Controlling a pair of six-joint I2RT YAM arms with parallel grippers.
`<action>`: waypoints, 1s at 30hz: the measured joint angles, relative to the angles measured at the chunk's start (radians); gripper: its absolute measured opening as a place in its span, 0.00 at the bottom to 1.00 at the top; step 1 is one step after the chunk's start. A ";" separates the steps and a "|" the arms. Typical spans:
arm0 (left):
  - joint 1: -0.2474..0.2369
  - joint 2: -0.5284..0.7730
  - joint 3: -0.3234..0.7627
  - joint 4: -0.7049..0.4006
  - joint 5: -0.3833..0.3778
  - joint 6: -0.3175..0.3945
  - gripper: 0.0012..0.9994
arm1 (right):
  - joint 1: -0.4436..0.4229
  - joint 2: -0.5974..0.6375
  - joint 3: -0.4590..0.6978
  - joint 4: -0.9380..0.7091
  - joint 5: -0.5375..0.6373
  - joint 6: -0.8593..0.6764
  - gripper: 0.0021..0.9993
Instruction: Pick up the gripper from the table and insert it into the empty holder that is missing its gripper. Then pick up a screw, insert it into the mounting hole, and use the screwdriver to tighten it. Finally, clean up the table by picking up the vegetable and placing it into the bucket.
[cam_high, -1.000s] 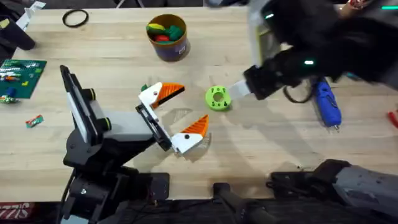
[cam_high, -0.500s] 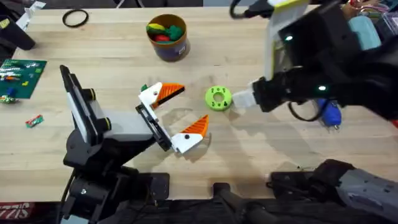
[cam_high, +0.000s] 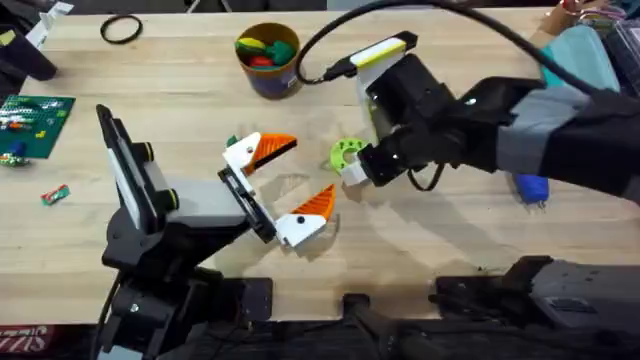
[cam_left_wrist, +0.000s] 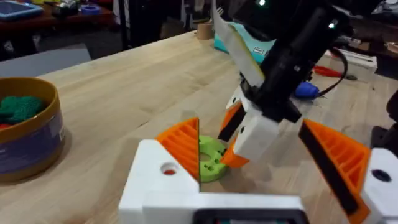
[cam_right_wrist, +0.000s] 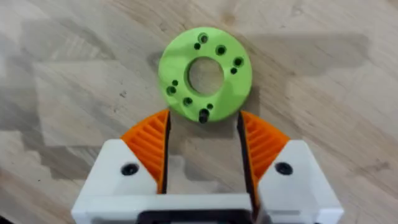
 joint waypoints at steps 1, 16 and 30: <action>0.000 0.000 0.000 0.000 0.000 0.000 0.98 | 0.002 0.008 0.000 0.003 0.000 0.000 0.60; 0.000 0.000 0.000 0.000 0.000 0.000 0.98 | 0.004 0.024 0.000 0.006 0.008 -0.007 0.21; 0.000 0.000 0.000 0.000 0.000 0.000 0.98 | 0.004 0.024 0.000 0.022 0.007 -0.043 0.20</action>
